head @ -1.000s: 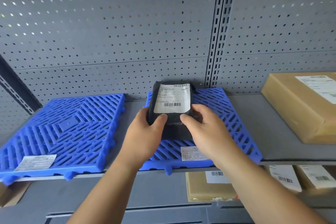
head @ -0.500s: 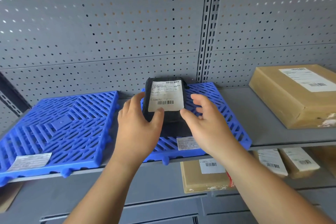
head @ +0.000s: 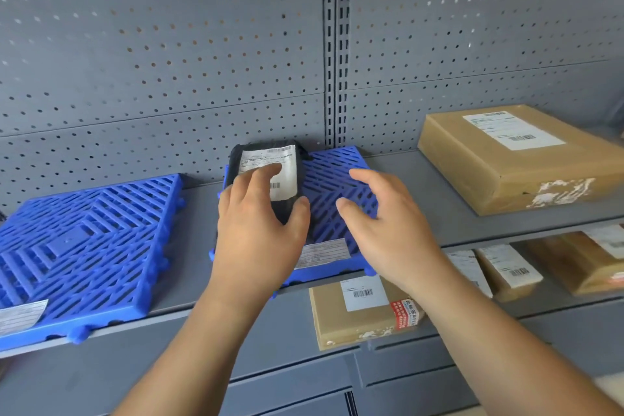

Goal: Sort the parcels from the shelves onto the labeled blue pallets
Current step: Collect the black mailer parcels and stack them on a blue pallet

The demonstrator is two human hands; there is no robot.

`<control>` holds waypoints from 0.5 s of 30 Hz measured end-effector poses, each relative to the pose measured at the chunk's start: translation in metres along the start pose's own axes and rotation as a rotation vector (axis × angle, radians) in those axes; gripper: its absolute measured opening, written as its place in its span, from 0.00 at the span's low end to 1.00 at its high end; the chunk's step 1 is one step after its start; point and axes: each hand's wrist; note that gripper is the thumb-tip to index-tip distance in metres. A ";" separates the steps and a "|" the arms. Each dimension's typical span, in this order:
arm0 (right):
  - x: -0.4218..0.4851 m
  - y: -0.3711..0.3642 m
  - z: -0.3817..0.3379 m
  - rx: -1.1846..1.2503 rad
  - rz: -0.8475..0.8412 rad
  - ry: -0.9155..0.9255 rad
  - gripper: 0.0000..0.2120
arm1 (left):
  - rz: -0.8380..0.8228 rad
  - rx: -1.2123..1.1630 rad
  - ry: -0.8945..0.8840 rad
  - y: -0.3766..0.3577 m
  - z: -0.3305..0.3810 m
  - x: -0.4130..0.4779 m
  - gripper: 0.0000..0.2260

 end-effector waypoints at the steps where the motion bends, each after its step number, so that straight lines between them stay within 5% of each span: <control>1: -0.001 0.008 0.004 -0.008 0.012 0.007 0.22 | -0.002 0.003 -0.023 -0.003 0.008 -0.001 0.24; 15: -0.048 0.193 0.099 -0.172 0.231 -0.078 0.21 | -0.186 0.030 -0.308 -0.126 0.166 -0.052 0.23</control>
Point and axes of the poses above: each hand's wrist, its own x-axis towards the middle knuckle, its own y-axis out of the back of the hand, z = x × y, and after that the axes turned 3 degrees about x, right-handed
